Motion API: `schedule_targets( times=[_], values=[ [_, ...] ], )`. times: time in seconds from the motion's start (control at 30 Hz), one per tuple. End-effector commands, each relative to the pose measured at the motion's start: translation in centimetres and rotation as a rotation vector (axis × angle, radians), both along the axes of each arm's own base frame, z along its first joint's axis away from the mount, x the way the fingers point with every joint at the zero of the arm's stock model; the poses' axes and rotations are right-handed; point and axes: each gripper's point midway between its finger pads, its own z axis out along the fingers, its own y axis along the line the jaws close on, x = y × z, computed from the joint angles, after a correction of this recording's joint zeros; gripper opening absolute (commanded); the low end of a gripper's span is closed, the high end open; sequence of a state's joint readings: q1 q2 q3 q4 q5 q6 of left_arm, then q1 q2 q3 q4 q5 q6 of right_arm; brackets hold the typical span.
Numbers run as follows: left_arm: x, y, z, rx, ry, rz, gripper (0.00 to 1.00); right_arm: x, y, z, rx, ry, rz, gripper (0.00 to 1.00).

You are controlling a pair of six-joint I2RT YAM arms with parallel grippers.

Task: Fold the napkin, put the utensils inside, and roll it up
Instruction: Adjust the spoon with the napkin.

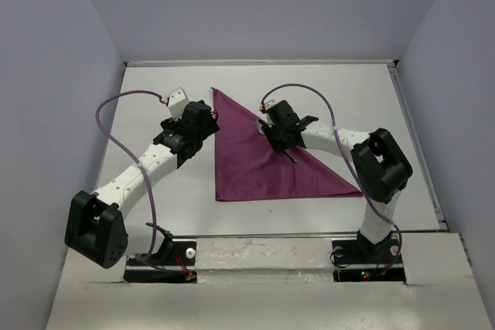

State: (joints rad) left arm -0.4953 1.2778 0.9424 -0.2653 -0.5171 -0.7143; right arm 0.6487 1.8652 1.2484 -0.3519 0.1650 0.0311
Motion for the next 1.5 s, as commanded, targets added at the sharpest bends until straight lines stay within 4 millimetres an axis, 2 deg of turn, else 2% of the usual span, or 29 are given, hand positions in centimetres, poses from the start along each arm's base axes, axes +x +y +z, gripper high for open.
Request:
schedule_targets(
  times=[0.0, 0.43, 0.63, 0.83, 1.03, 1.07, 1.17, 1.33, 1.47],
  values=[
    [-0.3, 0.5, 0.6, 0.002, -0.027, -0.002, 0.99, 0.8, 0.7, 0.4, 0.011, -0.039, 0.016, 0.46],
    [-0.6, 0.4, -0.3, -0.008, -0.005, 0.001, 0.99, 0.6, -0.4, -0.7, -0.047, -0.044, 0.027, 0.5],
    [-0.5, 0.1, -0.8, 0.006, 0.014, -0.016, 0.99, 0.7, -0.5, -1.5, -0.07, -0.036, 0.036, 0.49],
    [-0.2, -0.3, -0.8, 0.001, 0.019, -0.029, 0.99, 0.5, -0.4, -2.0, -0.082, -0.02, 0.075, 0.4],
    [0.1, -0.5, -1.4, 0.02, 0.052, -0.03, 0.99, 0.2, -0.2, -2.1, -0.084, -0.01, 0.103, 0.38],
    [0.2, -0.5, -1.5, 0.022, 0.055, -0.03, 0.99, 0.2, -0.2, -2.1, -0.086, -0.011, 0.109, 0.32],
    [0.3, -0.6, -1.4, 0.021, 0.051, -0.033, 0.99, 0.5, -0.3, -1.7, -0.091, -0.025, 0.104, 0.24],
    [0.5, -0.5, -1.3, 0.028, 0.05, -0.028, 0.99, 0.9, -0.7, -1.7, -0.118, -0.036, 0.098, 0.23],
    [0.8, -0.5, -1.1, 0.036, 0.047, -0.026, 0.99, 1.0, -0.4, -1.0, -0.105, -0.044, 0.107, 0.22]
  ],
)
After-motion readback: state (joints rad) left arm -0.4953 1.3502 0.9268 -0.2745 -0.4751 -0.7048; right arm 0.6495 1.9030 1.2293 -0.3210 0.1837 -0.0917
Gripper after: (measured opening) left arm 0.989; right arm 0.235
